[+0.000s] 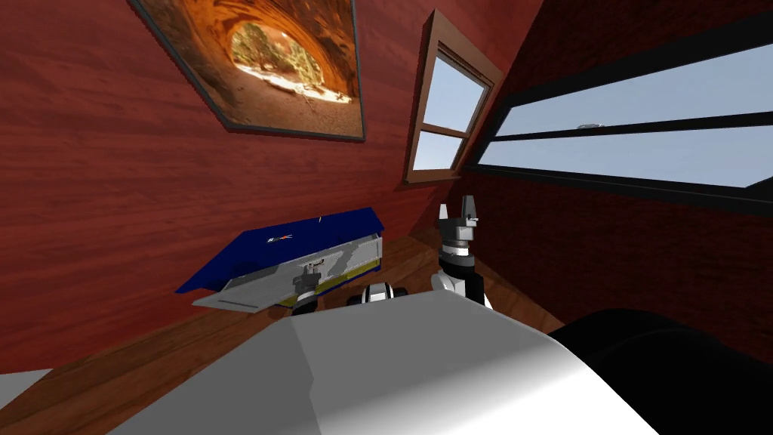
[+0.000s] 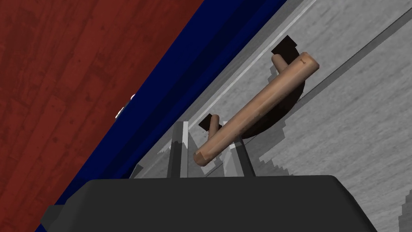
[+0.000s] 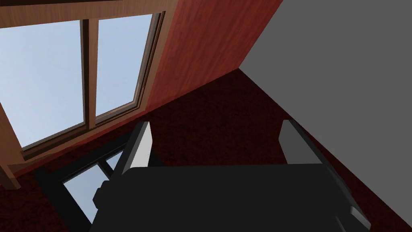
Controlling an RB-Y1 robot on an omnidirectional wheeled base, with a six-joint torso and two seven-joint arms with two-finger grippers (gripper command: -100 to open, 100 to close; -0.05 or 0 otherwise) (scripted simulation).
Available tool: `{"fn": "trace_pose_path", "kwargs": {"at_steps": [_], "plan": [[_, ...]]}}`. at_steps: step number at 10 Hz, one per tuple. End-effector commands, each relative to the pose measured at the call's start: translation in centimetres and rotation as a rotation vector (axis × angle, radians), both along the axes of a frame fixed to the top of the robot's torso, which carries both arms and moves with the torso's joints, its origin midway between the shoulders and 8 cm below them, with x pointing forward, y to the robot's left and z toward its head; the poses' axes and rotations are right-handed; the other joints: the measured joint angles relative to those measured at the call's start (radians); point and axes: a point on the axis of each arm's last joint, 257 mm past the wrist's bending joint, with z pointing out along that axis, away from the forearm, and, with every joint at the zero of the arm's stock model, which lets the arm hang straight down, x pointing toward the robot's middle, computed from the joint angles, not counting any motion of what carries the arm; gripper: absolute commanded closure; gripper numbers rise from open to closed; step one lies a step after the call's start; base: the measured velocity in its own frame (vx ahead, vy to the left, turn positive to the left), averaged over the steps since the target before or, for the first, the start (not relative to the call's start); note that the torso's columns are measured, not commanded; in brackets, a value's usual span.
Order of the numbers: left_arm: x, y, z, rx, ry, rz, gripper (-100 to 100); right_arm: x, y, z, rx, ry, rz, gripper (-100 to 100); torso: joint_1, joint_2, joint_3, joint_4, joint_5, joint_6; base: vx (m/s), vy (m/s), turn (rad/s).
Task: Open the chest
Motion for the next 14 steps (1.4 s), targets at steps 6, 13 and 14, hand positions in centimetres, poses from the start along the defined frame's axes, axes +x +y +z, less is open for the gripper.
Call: {"fn": "trace_pose_path", "kwargs": {"at_steps": [6, 13, 14], "plan": [[-0.7, -4.9, 1.8, 0.005, -0.028, -0.171, 100, 0.0, 0.0, 0.0, 0.000, 0.000, 0.000, 0, -0.001, -0.001, -0.001, 0.000, -0.001, -0.001, 0.065, -0.031, 0.265], [-2.8, -7.4, 1.9, -0.005, -0.020, -0.256, 100, 0.0, 0.0, 0.0, 0.000, 0.000, 0.000, 0, -0.005, 0.009, 0.005, 0.004, -0.001, 0.002, -0.027, -0.030, 0.143], [-2.5, -6.5, 1.5, -0.015, 0.014, -0.257, -100, 0.0, 0.0, 0.0, 0.000, 0.000, 0.000, 0, -0.005, 0.007, 0.004, 0.005, -0.002, 0.004, -0.095, -0.047, 0.049]]}}
